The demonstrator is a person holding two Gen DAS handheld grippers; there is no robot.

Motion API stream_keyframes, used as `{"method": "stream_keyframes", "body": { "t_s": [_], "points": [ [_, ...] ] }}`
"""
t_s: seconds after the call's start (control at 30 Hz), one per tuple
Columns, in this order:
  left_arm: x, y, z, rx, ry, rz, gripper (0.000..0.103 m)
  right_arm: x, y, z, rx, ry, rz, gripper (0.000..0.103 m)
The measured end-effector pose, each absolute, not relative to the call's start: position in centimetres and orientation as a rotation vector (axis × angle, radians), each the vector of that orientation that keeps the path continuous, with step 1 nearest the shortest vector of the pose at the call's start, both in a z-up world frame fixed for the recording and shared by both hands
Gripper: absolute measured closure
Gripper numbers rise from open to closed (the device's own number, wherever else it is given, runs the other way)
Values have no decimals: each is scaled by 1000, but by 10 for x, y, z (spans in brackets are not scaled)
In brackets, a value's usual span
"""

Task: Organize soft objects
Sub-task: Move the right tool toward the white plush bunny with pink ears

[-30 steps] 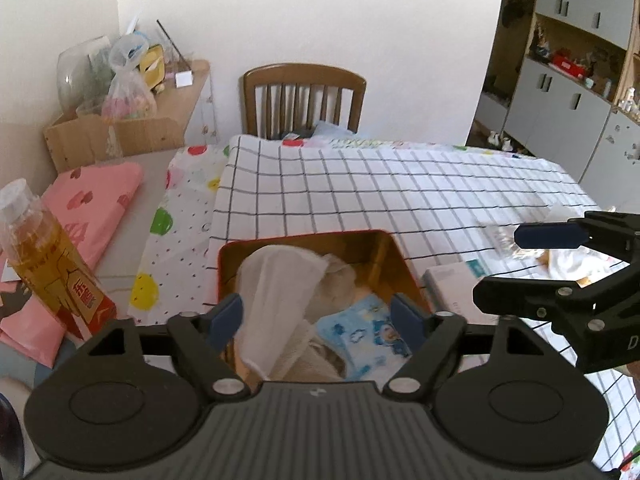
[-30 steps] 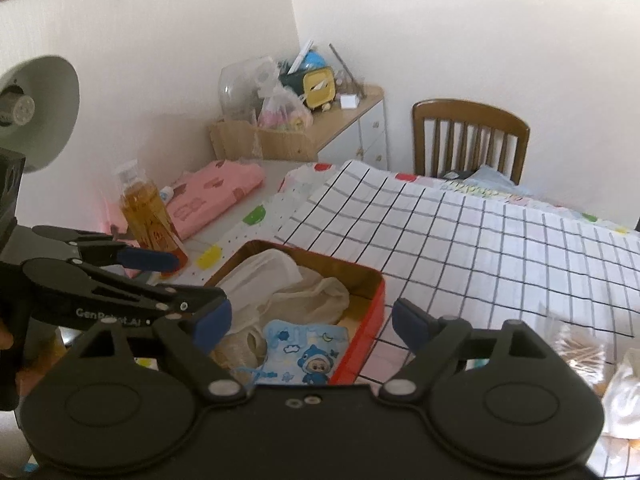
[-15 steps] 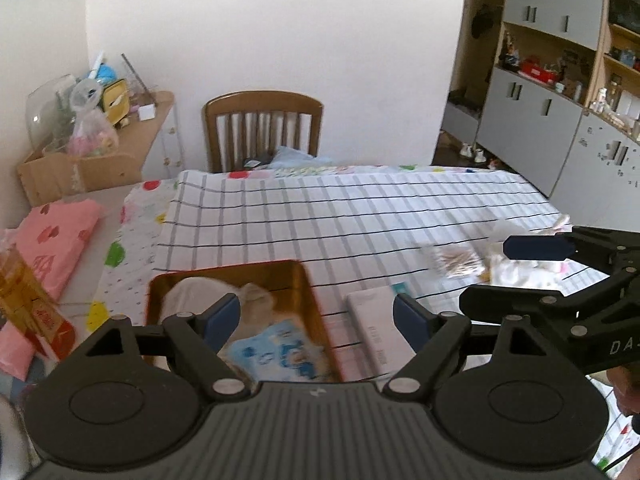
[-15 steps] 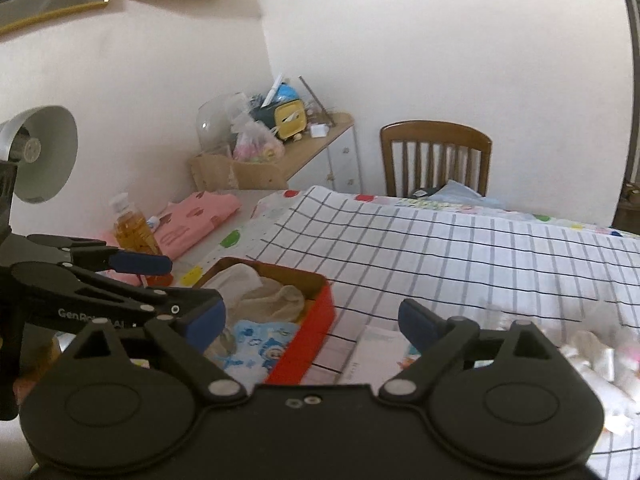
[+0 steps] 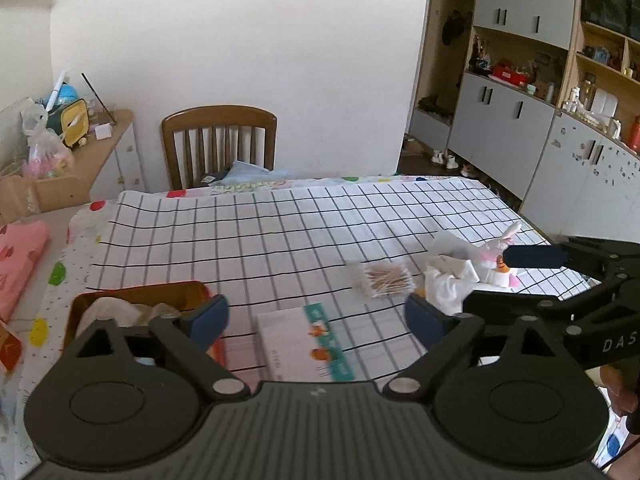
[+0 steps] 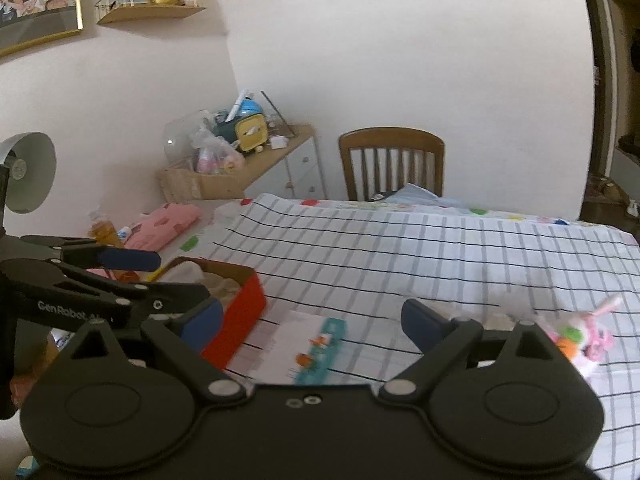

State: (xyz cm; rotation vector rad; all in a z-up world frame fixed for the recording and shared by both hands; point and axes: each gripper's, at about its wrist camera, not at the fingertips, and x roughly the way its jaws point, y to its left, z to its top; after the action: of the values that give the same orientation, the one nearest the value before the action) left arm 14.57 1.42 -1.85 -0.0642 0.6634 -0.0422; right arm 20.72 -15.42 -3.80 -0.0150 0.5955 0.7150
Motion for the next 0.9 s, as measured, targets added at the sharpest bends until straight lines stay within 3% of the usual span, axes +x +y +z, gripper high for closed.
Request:
{"method": "stream_keyframes", "body": {
  "t_s": [0.9],
  "points": [
    [238,-108,-73,-45,667,-179,0,273,-311,-72,-24,665,470,7]
  ]
}}
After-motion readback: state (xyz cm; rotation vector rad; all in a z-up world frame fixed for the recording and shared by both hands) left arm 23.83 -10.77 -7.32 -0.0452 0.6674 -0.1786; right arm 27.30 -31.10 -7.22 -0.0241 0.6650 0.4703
